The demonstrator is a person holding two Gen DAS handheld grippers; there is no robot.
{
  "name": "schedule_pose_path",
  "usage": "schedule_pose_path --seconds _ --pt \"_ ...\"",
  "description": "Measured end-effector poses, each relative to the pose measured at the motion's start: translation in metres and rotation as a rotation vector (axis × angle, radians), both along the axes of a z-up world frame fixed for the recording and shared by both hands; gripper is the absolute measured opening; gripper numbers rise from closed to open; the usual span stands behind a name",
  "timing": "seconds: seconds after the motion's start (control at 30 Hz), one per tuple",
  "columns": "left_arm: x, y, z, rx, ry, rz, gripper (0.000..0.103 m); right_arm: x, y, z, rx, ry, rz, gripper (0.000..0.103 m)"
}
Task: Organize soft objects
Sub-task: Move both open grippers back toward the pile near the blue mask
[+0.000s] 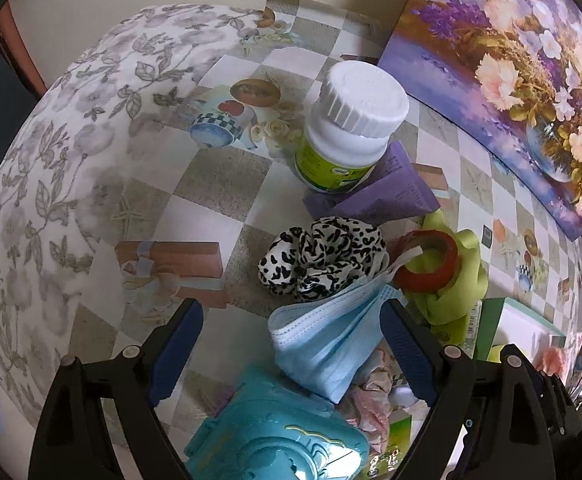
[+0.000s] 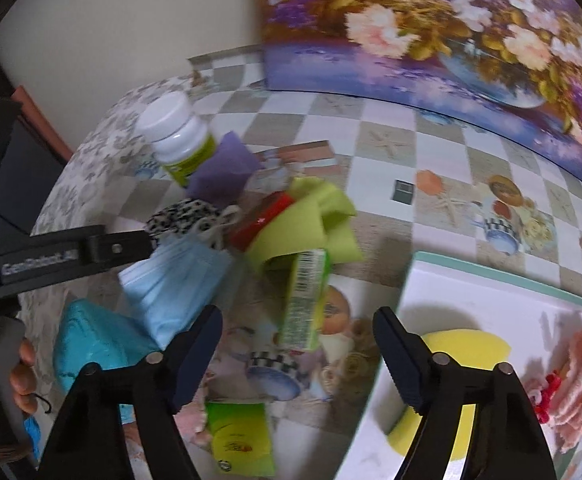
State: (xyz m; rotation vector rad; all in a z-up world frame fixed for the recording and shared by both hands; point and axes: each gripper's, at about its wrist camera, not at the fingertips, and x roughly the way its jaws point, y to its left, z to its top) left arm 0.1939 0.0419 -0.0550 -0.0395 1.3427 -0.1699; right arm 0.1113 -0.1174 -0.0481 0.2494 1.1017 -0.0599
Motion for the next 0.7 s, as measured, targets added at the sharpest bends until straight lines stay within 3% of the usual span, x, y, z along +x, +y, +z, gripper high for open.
schedule_pose_path --seconds 0.07,0.23,0.63,0.7 --pt "0.0 0.001 -0.001 0.0 0.002 -0.002 0.09 -0.001 0.004 0.002 0.018 -0.007 0.014 0.067" --pt "0.001 0.005 -0.003 -0.027 0.012 0.002 0.09 -0.002 0.015 0.005 0.065 -0.013 0.064 0.058" --pt "-0.001 0.007 -0.006 -0.016 0.019 -0.006 0.09 -0.002 0.041 -0.024 0.116 0.088 0.158 0.056" --pt "0.0 0.008 -0.007 -0.016 0.022 -0.004 0.09 -0.002 0.044 -0.028 0.125 0.099 0.169 0.051"
